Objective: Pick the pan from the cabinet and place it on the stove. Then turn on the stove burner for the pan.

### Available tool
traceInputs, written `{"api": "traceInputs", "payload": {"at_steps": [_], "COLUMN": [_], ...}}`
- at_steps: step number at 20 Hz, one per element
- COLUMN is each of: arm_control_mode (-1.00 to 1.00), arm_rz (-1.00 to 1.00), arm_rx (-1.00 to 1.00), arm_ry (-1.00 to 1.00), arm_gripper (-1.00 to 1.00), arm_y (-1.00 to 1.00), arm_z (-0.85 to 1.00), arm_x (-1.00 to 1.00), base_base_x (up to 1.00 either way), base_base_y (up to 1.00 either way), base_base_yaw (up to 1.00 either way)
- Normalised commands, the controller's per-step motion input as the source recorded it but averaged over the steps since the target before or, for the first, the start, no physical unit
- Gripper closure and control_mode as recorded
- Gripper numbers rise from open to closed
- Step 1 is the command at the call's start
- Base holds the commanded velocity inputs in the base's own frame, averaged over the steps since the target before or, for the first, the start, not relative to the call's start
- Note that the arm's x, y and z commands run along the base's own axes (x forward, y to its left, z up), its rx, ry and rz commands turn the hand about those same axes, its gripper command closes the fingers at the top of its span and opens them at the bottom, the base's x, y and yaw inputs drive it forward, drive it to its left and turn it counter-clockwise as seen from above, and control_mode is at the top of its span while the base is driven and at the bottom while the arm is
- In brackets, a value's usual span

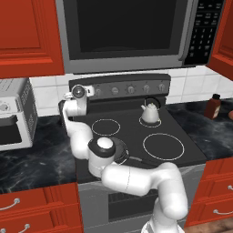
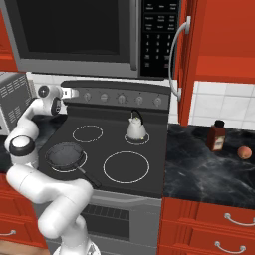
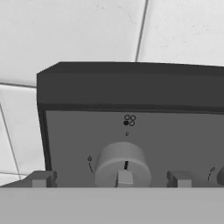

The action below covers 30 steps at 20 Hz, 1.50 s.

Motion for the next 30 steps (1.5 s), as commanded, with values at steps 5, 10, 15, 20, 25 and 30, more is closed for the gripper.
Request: {"api": "traceInputs", "payload": {"at_steps": [5, 10, 15, 20, 25, 30], "arm_control_mode": [-1.00, -1.00, -1.00, -1.00, -1.00, -1.00], "arm_rz": [0.00, 0.00, 0.00, 0.00, 0.00, 0.00], "arm_rx": [0.00, 0.00, 0.00, 0.00, 0.00, 0.00], "arm_ry": [0.00, 0.00, 0.00, 0.00, 0.00, 0.00], "arm_gripper": [-1.00, -1.00, -1.00, -1.00, -1.00, -1.00], "arm_y": [0.00, 0.00, 0.00, 0.00, 0.00, 0.00], "arm_z": [0.00, 0.00, -0.03, -0.10, -0.07, 0.00], "arm_x": [0.04, 0.00, 0.05, 0.05, 0.00, 0.02], "base_base_x": [0.00, 0.00, 0.00, 0.00, 0.00, 0.00], "base_base_y": [0.00, 0.00, 0.00, 0.00, 0.00, 0.00], "base_base_yaw": [0.00, 0.00, 0.00, 0.00, 0.00, 0.00]}}
